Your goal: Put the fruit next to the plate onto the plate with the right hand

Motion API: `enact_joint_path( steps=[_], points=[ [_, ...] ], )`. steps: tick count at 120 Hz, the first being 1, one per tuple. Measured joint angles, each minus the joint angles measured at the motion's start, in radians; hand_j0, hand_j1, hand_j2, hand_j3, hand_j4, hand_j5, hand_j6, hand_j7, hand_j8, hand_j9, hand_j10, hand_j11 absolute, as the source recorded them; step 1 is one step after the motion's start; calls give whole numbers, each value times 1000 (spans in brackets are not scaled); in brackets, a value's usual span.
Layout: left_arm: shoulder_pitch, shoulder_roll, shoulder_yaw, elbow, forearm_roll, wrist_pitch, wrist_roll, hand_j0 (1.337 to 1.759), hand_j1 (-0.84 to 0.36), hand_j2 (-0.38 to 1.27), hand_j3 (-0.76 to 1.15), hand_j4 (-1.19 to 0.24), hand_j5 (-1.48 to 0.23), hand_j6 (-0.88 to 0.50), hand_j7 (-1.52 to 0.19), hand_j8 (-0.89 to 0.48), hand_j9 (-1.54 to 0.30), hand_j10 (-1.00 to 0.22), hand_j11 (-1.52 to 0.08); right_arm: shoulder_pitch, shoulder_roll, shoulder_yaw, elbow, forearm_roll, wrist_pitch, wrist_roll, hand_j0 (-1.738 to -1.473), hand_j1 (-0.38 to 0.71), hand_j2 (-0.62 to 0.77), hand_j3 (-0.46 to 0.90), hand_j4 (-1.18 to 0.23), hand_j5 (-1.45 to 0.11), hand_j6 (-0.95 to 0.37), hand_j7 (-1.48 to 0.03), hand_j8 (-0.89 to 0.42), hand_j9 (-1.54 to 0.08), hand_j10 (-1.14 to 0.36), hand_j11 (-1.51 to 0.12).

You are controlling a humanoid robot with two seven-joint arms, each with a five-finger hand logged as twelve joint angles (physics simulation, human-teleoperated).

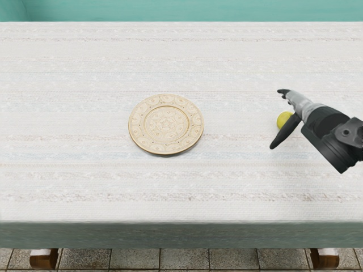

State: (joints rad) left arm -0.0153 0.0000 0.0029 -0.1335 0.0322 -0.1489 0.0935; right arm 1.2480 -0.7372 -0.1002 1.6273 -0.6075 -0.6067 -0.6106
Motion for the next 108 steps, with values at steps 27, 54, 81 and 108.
enact_joint_path(
  steps=[27, 54, 81, 108],
  points=[
    [0, 0, 0, 0, 0, 0, 0, 1658, 69, 47, 0, -234, -304, -234, -304, -234, -304, -234, -304, 6, -11, -18, -14, 24, -4, 0, -1658, -290, -8, 0, -53, -66, -54, -66, -53, -66, -53, -66],
    [0, 0, 0, 0, 0, 0, 0, 1658, 69, 47, 0, -234, -304, -234, -304, -234, -304, -234, -304, 5, 30, -43, -95, 26, -4, 0, -1658, -257, -14, 0, -80, -102, -81, -102, -81, -102, -80, -102],
    [0, 0, 0, 0, 0, 0, 0, 1658, 69, 47, 0, -234, -304, -234, -304, -234, -304, -234, -304, -1, 73, -51, -168, 24, -4, 0, -1658, -167, -29, 0, -154, -199, -155, -198, -155, -199, -154, -198],
    [0, 0, 0, 0, 0, 0, 0, 1658, 69, 47, 0, -234, -304, -234, -304, -234, -304, -234, -304, -18, 114, -53, -234, 23, -4, 0, -1658, -112, -38, 0, -200, -258, -201, -258, -201, -258, -200, -258]
  ],
)
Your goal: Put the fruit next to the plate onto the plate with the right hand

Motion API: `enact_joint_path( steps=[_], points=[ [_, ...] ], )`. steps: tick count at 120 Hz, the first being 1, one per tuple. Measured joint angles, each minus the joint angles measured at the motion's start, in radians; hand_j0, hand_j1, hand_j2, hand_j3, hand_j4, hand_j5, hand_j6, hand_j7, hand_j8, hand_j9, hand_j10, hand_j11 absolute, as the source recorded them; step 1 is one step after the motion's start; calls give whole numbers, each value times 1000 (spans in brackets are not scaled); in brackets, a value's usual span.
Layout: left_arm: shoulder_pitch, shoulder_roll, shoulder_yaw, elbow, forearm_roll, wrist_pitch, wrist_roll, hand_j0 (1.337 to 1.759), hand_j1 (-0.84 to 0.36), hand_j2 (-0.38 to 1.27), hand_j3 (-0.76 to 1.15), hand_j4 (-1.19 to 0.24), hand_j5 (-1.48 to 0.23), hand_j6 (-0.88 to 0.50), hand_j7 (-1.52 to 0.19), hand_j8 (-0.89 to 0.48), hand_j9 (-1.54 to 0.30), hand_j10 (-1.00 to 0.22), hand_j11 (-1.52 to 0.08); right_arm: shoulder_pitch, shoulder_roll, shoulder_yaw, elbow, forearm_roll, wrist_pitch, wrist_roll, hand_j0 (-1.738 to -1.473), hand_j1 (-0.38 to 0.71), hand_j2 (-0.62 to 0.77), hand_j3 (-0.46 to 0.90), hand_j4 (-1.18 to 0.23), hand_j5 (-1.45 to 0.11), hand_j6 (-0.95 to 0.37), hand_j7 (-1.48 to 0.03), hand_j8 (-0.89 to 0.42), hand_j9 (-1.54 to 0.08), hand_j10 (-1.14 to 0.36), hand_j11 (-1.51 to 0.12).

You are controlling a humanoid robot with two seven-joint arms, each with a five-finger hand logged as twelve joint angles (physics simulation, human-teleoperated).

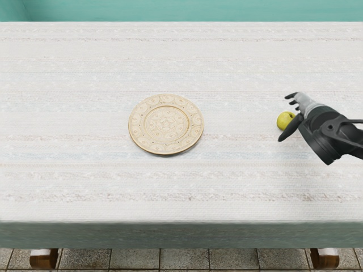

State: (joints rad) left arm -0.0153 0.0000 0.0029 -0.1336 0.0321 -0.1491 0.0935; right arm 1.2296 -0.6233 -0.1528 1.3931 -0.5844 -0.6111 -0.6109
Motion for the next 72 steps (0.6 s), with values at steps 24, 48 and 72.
enact_joint_path(
  steps=[24, 48, 72],
  points=[
    [0, 0, 0, 0, 0, 0, 0, 1658, 69, 47, 0, -234, -304, -234, -304, -234, -304, -234, -304, -14, 31, 1, -40, -1, 0, 0, -1658, -69, -45, 0, -236, -305, -237, -305, -237, -305, -236, -305],
    [0, 0, 0, 0, 0, 0, 0, 1658, 69, 47, 0, -234, -304, -234, -304, -234, -304, -234, -304, -19, 48, 1, -60, -2, -1, 0, -1658, -30, -50, 0, -278, -343, -274, -349, -264, -349, -273, -349],
    [0, 0, 0, 0, 0, 0, 0, 1658, 69, 47, 0, -234, -304, -234, -304, -234, -304, -234, -304, -19, 55, 1, -81, -2, 0, 0, -1658, -7, -53, 0, -298, -368, -294, -374, -318, -375, -294, -375]
  ],
)
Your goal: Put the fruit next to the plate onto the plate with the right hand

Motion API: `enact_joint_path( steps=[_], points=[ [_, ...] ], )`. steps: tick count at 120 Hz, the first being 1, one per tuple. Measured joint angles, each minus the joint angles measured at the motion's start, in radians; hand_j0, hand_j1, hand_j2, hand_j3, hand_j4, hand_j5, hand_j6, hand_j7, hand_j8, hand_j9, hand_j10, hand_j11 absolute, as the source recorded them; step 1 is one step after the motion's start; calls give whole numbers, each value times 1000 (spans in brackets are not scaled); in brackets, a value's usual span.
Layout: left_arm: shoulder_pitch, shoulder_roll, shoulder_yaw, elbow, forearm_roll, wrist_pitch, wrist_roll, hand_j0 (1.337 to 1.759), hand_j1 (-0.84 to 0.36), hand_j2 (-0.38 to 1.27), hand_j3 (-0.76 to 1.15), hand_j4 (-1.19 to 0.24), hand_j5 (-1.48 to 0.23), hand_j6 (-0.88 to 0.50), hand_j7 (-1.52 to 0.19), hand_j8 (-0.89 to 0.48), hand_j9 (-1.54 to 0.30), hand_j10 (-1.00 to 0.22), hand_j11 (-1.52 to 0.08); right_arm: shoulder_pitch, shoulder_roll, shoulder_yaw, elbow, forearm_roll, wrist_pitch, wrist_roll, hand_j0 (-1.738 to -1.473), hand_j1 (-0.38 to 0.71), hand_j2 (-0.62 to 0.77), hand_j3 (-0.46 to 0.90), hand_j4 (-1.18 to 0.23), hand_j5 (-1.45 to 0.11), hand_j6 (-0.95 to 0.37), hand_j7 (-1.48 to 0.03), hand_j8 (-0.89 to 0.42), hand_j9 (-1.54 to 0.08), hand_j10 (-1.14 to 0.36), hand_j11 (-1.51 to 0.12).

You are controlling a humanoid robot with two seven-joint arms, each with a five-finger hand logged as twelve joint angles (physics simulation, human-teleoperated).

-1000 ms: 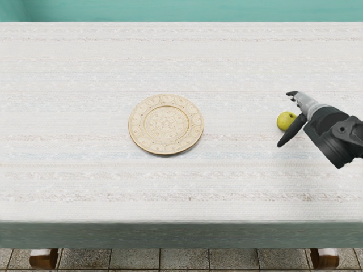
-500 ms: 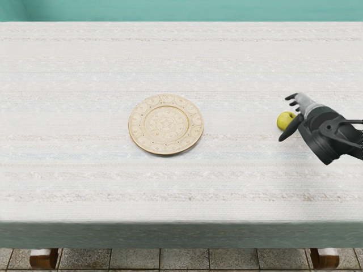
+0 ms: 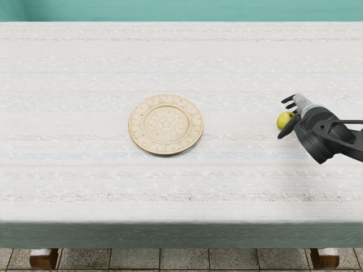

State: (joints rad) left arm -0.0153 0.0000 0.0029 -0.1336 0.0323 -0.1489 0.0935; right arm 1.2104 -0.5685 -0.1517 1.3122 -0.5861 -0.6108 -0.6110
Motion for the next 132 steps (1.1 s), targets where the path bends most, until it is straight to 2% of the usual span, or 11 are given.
enact_joint_path(
  steps=[18, 57, 72, 81, 107, 125, 132],
  points=[
    [0, 0, 0, 0, 0, 0, 0, 1658, 69, 47, 0, -234, -304, -234, -304, -234, -304, -234, -304, 1, 17, 2, -14, 4, -1, 0, -1658, 28, -58, 0, -332, -403, -326, -413, -288, -414, -325, -414],
    [0, 0, 0, 0, 0, 0, 0, 1658, 69, 47, 0, -234, -304, -234, -304, -234, -304, -234, -304, -11, 23, 3, -41, 3, -1, 0, -1658, 140, -74, 0, -431, -520, -422, -536, -325, -537, -423, -537],
    [0, 0, 0, 0, 0, 0, 0, 1658, 69, 47, 0, -234, -304, -234, -304, -234, -304, -234, -304, -19, 40, 3, -59, -1, -2, -1, -1658, 194, -77, -1, -498, -561, -469, -599, -305, -588, -411, -600],
    [0, 0, 0, 0, 0, 0, 0, 1658, 69, 47, 0, -234, -304, -234, -304, -234, -304, -234, -304, -21, 46, 4, -66, 0, -2, 0, -1658, 232, -83, 0, -532, -602, -504, -641, -343, -626, -456, -640],
    [0, 0, 0, 0, 0, 0, 0, 1658, 69, 47, 0, -234, -304, -234, -304, -234, -304, -234, -304, -23, 51, 5, -70, 1, 0, 0, -1654, 290, 127, 0, -643, -792, -480, -812, -321, -820, -469, -837],
    [0, 0, 0, 0, 0, 0, 0, 1658, 69, 47, 0, -234, -304, -234, -304, -234, -304, -234, -304, -18, 50, 9, -65, 7, 2, 0, -1654, 268, 381, 1, -729, -919, -599, -933, -445, -943, -581, -969],
    [0, 0, 0, 0, 0, 0, 0, 1658, 69, 47, 0, -234, -304, -234, -304, -234, -304, -234, -304, -16, 50, 10, -63, 14, 4, -1, -1653, 247, 381, 0, -754, -979, -601, -978, -445, -989, -573, -1017]
  ],
)
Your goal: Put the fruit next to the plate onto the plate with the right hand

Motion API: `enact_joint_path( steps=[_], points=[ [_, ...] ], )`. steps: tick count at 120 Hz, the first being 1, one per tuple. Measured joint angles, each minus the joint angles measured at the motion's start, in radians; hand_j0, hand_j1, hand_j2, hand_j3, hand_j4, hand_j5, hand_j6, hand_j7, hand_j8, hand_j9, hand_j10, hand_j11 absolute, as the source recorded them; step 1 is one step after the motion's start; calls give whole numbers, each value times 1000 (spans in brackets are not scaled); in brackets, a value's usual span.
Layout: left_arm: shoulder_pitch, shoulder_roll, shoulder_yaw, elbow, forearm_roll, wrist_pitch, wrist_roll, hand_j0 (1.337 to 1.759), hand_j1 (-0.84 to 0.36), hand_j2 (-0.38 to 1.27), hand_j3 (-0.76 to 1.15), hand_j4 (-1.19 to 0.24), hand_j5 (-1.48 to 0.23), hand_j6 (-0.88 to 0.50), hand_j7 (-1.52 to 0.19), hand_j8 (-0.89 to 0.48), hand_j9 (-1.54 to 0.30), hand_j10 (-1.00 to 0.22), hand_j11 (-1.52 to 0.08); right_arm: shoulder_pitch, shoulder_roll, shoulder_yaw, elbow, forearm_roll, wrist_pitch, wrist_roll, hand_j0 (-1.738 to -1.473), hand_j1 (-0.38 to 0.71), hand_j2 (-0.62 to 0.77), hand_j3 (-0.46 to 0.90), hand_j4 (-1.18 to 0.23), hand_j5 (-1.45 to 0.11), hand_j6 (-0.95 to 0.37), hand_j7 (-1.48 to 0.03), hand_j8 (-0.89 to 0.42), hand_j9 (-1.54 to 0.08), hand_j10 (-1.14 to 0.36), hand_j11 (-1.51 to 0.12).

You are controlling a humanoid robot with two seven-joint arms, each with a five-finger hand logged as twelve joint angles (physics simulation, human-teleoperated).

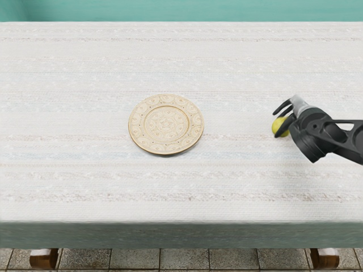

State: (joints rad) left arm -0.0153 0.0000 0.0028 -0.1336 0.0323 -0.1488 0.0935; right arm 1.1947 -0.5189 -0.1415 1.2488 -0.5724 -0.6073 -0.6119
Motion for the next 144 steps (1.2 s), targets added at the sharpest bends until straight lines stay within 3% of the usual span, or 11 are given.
enact_joint_path(
  steps=[24, 52, 77, 101, 127, 144],
  points=[
    [0, 0, 0, 0, 0, 0, 0, 1658, 69, 47, 0, -234, -304, -234, -304, -234, -304, -234, -304, 22, -21, 5, 40, 24, 1, -2, -1653, 193, 330, 2, -786, -1124, -591, -1061, -425, -1103, -561, -1109],
    [0, 0, 0, 0, 0, 0, 0, 1658, 69, 47, 0, -234, -304, -234, -304, -234, -304, -234, -304, 71, -42, 57, 129, 43, 1, -2, -1655, 184, 313, 1, -766, -1143, -599, -1053, -415, -1115, -564, -1108],
    [0, 0, 0, 0, 0, 0, 0, 1658, 69, 47, 0, -234, -304, -234, -304, -234, -304, -234, -304, 158, 44, 64, 153, 109, 1, -1, -1655, 173, 291, 1, -759, -1152, -600, -1051, -411, -1114, -573, -1105],
    [0, 0, 0, 0, 0, 0, 0, 1658, 69, 47, 0, -234, -304, -234, -304, -234, -304, -234, -304, 218, 186, 62, 110, 170, 1, 0, -1656, 176, 291, 2, -754, -1163, -596, -1052, -409, -1118, -565, -1110],
    [0, 0, 0, 0, 0, 0, 0, 1658, 69, 47, 0, -234, -304, -234, -304, -234, -304, -234, -304, 251, 354, 57, 4, 205, 0, 0, -1657, 278, 496, 0, -763, -1155, -579, -1056, -384, -1102, -540, -1086],
    [0, 0, 0, 0, 0, 0, 0, 1658, 69, 47, 0, -234, -304, -234, -304, -234, -304, -234, -304, 264, 440, 53, -54, 219, -1, 1, -1657, 315, 556, 1, -769, -1163, -551, -1064, -364, -1113, -524, -1101]
  ],
)
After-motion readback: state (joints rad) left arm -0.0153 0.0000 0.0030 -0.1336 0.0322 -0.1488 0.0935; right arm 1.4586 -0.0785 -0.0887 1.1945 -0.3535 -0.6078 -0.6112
